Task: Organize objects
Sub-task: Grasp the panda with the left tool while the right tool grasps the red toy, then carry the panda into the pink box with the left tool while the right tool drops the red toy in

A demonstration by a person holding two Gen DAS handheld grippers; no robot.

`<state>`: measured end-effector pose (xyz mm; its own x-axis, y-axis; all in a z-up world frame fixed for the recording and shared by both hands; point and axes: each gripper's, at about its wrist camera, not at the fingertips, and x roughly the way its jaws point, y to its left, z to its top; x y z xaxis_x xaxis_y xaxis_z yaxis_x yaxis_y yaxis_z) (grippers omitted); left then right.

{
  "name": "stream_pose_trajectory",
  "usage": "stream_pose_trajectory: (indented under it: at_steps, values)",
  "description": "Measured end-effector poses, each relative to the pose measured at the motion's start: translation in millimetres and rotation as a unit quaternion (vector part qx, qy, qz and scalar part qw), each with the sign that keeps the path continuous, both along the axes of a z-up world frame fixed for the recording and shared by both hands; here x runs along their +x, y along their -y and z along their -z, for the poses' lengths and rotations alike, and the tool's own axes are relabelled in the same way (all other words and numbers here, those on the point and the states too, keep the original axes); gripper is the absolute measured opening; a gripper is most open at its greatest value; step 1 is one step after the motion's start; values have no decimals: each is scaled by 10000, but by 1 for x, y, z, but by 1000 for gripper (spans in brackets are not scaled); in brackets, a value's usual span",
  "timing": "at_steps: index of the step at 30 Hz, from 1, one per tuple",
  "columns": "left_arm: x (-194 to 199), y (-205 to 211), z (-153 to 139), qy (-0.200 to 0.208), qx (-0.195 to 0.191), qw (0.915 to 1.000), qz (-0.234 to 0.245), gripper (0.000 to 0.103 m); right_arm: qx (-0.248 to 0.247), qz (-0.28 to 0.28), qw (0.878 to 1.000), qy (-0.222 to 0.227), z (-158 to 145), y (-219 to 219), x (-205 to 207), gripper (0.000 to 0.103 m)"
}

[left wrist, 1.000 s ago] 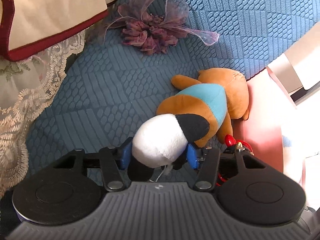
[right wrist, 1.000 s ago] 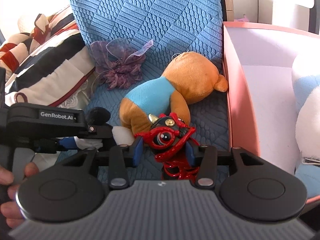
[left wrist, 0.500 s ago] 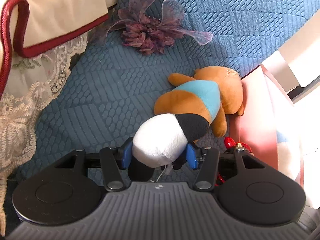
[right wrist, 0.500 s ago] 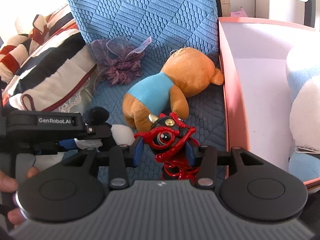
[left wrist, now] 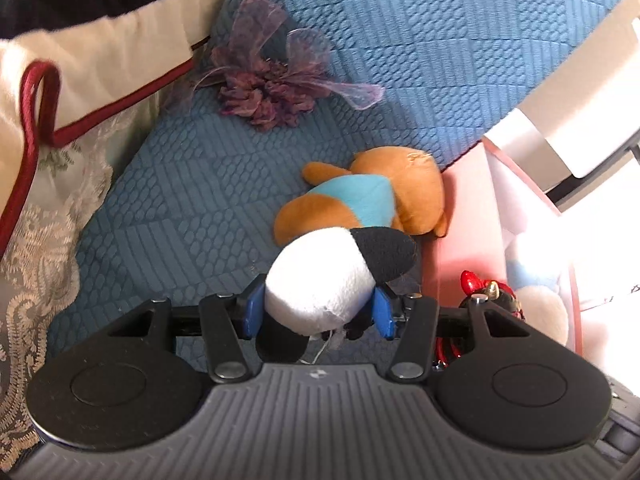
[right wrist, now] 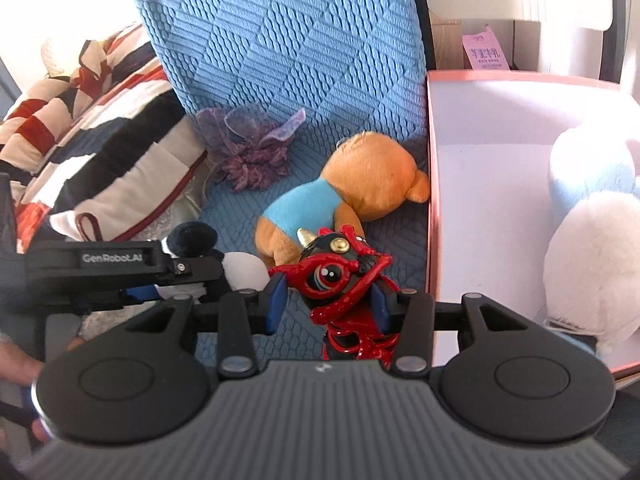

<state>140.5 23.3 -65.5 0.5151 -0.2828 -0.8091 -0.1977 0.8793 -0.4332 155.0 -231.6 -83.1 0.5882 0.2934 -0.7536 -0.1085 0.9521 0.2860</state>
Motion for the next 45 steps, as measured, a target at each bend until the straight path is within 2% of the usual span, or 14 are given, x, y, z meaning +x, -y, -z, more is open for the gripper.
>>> stream_pose_trajectory:
  at_steps: [10, 21, 27, 33, 41, 45]
  values:
    - [4, 23, -33, 154, 40, 9996, 242, 59, 32, -188, 9996, 205, -39, 15, 1, 47]
    - [15, 58, -78, 449, 65, 9975, 551, 59, 78, 76, 9989, 454, -70, 53, -1, 47]
    - [30, 91, -105, 547, -93, 9954, 779, 59, 54, 281, 9977, 612, -86, 79, 0, 47]
    - [42, 131, -126, 636, -69, 9924, 1047, 59, 10, 483, 9956, 798, -103, 111, -3, 47]
    - [51, 184, -147, 737, 180, 9857, 1504, 59, -152, 794, 9936, 795, -110, 157, -13, 46]
    - [53, 204, -146, 762, 217, 9828, 1668, 59, -223, 999, 9905, 920, -114, 181, -21, 37]
